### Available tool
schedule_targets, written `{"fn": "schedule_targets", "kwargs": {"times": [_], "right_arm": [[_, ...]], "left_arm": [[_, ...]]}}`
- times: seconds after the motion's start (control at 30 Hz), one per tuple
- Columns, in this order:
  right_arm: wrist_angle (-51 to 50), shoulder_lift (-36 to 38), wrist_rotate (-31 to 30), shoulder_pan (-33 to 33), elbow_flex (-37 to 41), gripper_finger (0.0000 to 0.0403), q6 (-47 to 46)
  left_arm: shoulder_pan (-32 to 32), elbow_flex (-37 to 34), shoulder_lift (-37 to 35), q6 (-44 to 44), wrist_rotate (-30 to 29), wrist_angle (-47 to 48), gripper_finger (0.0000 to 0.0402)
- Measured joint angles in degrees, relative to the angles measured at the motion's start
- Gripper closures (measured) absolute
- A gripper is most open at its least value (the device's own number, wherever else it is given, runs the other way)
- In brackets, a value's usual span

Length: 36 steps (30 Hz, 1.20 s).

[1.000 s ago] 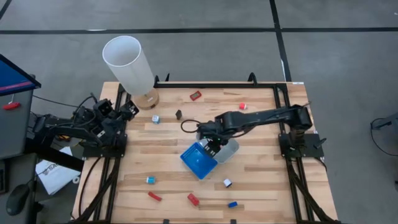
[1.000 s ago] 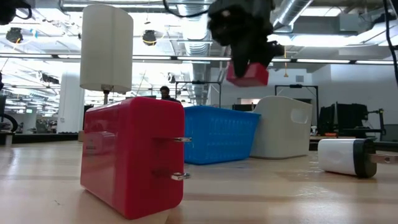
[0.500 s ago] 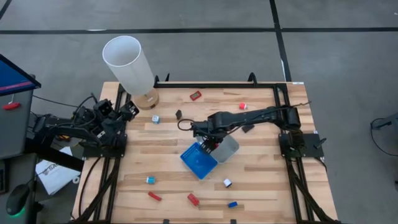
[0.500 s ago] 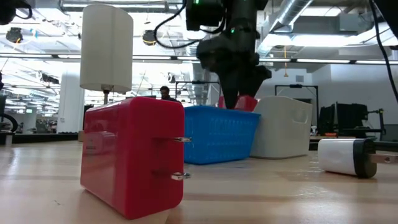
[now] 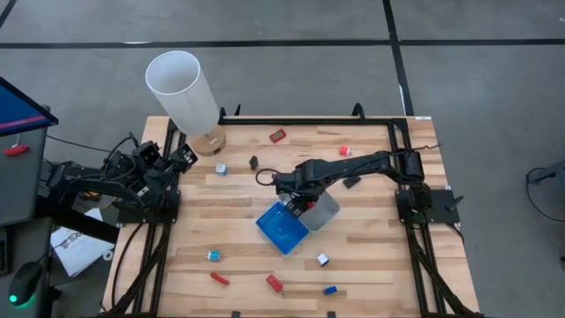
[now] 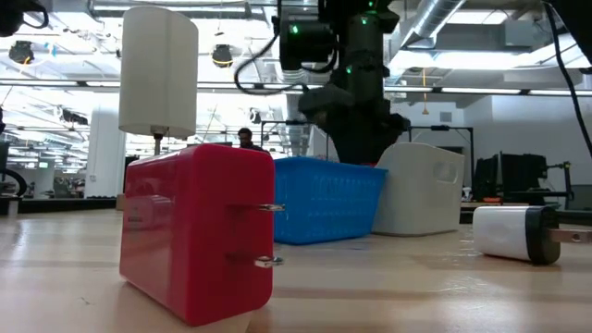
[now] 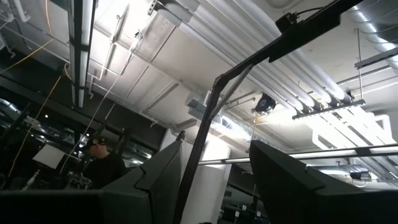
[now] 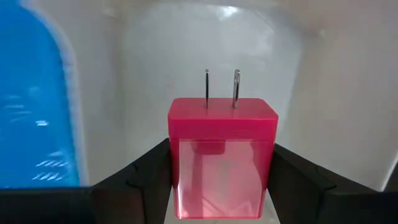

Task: Pick & Place Office items
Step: Put the right red charger adapter into the gray bin, then put the red charger adapter into the gray bin

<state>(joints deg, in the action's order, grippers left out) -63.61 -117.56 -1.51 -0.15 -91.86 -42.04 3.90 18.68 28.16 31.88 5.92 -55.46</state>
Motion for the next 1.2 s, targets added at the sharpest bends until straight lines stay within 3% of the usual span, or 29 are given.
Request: {"fn": "schedule_targets", "kwargs": {"times": [1.2], "right_arm": [[-1.01,0.20,-7.59,2.06,1.21,0.0163,-1.22]], "left_arm": [[0.00,0.00,0.00,-0.04,0.56,0.11,0.0215]]}}
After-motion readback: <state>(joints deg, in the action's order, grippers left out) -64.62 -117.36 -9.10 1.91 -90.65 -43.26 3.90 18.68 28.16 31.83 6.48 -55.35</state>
